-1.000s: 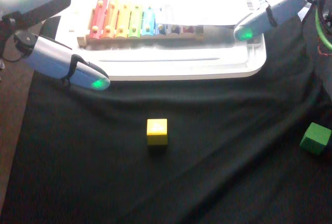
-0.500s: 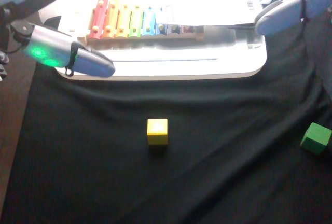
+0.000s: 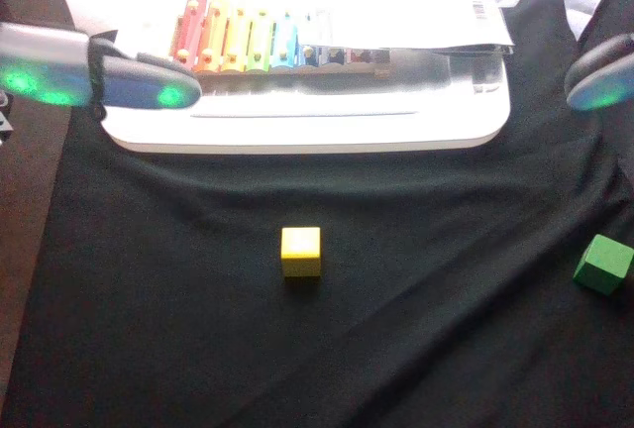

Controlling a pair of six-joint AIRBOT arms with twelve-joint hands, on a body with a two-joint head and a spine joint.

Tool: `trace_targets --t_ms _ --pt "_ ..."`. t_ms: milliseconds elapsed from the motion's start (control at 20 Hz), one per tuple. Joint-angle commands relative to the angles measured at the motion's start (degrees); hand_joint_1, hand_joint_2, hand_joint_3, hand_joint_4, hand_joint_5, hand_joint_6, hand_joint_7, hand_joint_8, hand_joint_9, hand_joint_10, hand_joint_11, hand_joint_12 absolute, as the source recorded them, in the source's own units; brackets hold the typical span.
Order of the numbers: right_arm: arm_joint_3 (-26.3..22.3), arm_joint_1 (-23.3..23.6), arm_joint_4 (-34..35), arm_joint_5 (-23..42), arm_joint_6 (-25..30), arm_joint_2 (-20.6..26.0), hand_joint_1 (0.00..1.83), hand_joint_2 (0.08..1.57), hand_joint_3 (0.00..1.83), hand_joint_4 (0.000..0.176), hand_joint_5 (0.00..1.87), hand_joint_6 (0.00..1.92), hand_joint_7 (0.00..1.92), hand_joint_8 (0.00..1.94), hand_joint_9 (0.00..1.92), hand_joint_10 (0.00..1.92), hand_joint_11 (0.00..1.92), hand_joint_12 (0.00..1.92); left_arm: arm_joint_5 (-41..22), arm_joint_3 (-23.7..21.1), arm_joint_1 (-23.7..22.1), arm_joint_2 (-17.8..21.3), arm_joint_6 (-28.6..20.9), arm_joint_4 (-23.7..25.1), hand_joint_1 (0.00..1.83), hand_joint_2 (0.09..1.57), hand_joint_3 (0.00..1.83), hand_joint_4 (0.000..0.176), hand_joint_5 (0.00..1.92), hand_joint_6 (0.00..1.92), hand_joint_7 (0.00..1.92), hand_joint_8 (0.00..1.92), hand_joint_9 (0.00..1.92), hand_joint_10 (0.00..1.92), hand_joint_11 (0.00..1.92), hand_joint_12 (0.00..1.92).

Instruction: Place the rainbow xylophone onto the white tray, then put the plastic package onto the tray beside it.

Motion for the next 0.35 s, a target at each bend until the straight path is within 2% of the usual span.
trace_targets --t_ms 0,50,100,150,200,250,300 --pt "-0.39 0.03 5.77 10.62 -0.36 0.84 0.86 0.55 0.01 0.145 0.0 0.0 0.0 0.0 0.0 0.0 0.07 0.07 -10.45 -0.7 0.03 0.54 0.72 -1.06 0.7 0.82 0.01 0.0 0.01 0.0 0.0 0.0 0.0 0.0 0.0 0.0" --pt "-1.33 -1.01 6.97 12.64 -1.3 1.3 0.85 0.54 0.01 0.147 0.0 0.0 0.0 0.0 0.0 0.0 0.08 0.07 -12.45 -1.45 0.92 1.06 1.11 -1.45 0.45 0.95 0.02 0.0 0.0 0.0 0.0 0.0 0.0 0.0 0.0 0.0" --pt "-2.05 -1.59 7.5 14.01 -1.97 1.7 0.86 0.54 0.01 0.153 0.0 0.0 0.0 0.0 0.0 0.0 0.05 0.06 -13.24 -1.87 1.76 1.39 1.11 -1.52 0.38 0.97 0.02 0.0 0.02 0.01 0.0 0.0 0.0 0.0 0.0 0.0" --pt "-2.53 -2.12 7.79 14.98 -2.3 1.91 0.8 0.52 0.0 0.132 0.0 0.0 0.0 0.0 0.0 0.0 0.08 0.07 -14.07 -2.24 2.65 1.58 1.24 -2.07 0.46 0.96 0.01 0.0 0.06 0.02 0.03 0.01 0.04 0.01 0.08 0.03" --pt "-3.03 -2.81 8.18 16.42 -2.56 1.98 0.8 0.53 0.0 0.15 0.0 0.0 0.0 0.0 0.0 0.0 0.05 0.06 -16.55 -2.64 4.39 1.68 1.44 -3.37 0.5 0.92 0.0 0.0 0.06 0.01 0.03 0.01 0.04 0.01 0.1 0.05" --pt "-3.58 -3.42 8.5 18.35 -2.64 2.02 0.77 0.6 0.01 0.145 0.0 0.0 0.0 0.0 0.0 0.0 0.02 0.05 -21.12 -3.17 7.1 1.68 1.71 -5.74 0.52 0.89 0.0 0.0 0.04 0.01 0.01 0.0 0.01 0.0 0.03 0.02" --pt "-3.93 -3.84 8.76 19.51 -2.66 2.06 0.74 0.64 0.02 0.119 0.0 0.0 0.0 0.0 0.0 0.0 0.04 0.06 -23.75 -3.42 8.37 1.69 1.75 -6.94 0.56 0.87 0.0 0.0 0.05 0.01 0.0 0.0 0.0 0.0 0.01 0.0"
